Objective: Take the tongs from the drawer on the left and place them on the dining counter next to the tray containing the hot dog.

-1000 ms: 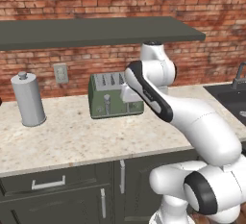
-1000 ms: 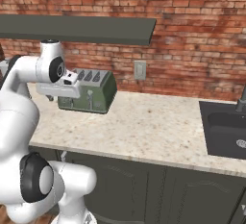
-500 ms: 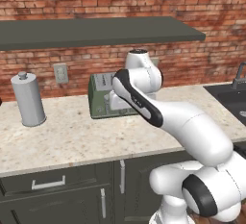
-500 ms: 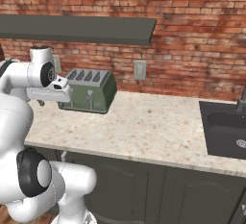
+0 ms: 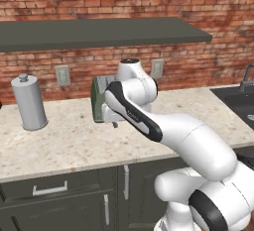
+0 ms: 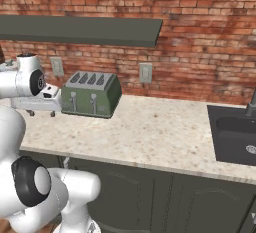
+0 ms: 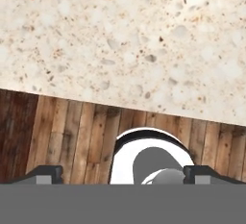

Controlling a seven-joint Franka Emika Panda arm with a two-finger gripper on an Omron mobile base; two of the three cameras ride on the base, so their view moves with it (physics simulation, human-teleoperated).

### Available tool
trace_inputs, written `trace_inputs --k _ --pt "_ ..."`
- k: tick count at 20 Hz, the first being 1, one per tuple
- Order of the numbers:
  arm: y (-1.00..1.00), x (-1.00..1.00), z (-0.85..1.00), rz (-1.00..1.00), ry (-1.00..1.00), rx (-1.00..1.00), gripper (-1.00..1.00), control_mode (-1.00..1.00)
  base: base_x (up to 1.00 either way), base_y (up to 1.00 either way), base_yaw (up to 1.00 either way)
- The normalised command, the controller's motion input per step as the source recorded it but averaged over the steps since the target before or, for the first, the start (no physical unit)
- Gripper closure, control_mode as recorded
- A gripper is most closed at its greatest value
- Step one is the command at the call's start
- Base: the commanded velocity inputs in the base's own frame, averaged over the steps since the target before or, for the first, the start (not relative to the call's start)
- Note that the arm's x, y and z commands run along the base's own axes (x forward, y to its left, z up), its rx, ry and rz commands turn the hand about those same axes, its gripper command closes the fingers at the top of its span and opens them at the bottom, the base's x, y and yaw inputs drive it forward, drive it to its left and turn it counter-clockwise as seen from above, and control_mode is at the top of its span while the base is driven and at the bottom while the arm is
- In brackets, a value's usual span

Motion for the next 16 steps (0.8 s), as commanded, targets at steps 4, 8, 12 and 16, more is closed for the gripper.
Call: trace_inputs --k 4,8,12,16 --pt "0.25 -0.02 -0.20 0.04 0.00 -0.07 -1.00 -1.00 0.00 0.00 0.00" --pt "0.21 -0.13 -0.17 0.00 0.00 -0.09 -1.00 -1.00 0.00 0.00 0.00" --pt "0.29 -0.32 -0.12 0.02 0.00 -0.09 -1.00 -1.00 0.00 0.00 0.00" --pt "0.31 -0.39 -0.15 0.03 0.00 -0.10 -1.00 -1.00 0.00 0.00 0.00"
